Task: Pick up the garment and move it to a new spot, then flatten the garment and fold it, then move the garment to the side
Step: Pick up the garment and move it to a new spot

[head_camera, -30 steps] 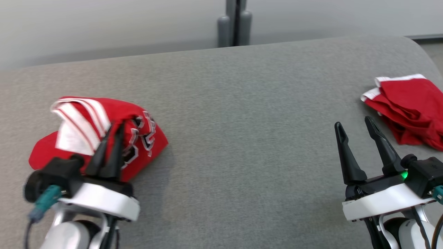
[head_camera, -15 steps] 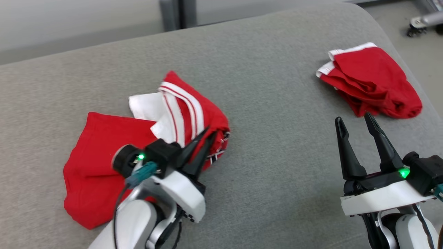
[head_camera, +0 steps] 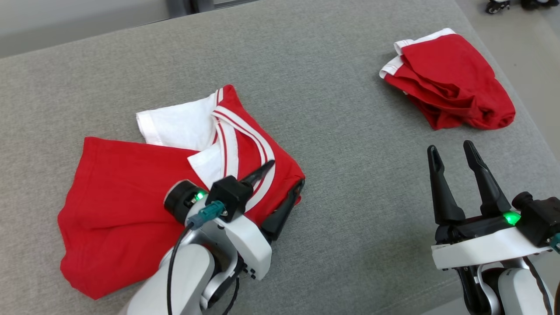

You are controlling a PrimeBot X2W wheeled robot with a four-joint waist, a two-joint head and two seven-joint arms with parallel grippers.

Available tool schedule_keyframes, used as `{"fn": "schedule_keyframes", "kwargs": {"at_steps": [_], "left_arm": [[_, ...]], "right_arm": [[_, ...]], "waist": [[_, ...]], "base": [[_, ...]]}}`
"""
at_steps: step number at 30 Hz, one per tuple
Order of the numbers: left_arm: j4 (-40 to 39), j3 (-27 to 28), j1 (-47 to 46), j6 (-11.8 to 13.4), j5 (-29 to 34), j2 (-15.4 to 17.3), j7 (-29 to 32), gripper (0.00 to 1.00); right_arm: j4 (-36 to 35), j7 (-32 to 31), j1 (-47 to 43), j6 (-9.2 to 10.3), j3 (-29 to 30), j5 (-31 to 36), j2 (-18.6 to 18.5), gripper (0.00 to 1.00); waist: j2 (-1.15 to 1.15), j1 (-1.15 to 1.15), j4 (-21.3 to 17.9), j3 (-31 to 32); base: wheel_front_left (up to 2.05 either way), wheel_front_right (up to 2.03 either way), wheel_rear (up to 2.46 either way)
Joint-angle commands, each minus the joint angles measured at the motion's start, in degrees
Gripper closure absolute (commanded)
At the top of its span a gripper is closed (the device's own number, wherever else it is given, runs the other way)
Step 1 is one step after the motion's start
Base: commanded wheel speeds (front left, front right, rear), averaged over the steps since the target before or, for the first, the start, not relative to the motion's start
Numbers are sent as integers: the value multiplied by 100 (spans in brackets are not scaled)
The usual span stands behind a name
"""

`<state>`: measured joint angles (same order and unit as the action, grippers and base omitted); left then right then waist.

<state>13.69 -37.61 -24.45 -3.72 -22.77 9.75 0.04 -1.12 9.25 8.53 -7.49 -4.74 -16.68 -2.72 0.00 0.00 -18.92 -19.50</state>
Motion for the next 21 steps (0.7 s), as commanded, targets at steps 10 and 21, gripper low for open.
{"fn": "schedule_keyframes", "kwargs": {"at_steps": [10, 21], "left_arm": [[-447, 795, -128, 407, -235, 204, -735, 0], [-805, 2022, 491, 1009, -720, 795, -1122, 0]], "right_arm": [[-64, -70, 113, -2, 153, 207, -30, 0], [-271, -406, -26, -2, 236, 447, -32, 0]], "waist": [[0, 0, 607, 184], [0, 0, 1332, 478]], "base": [[0, 0, 0], [0, 0, 0]]}}
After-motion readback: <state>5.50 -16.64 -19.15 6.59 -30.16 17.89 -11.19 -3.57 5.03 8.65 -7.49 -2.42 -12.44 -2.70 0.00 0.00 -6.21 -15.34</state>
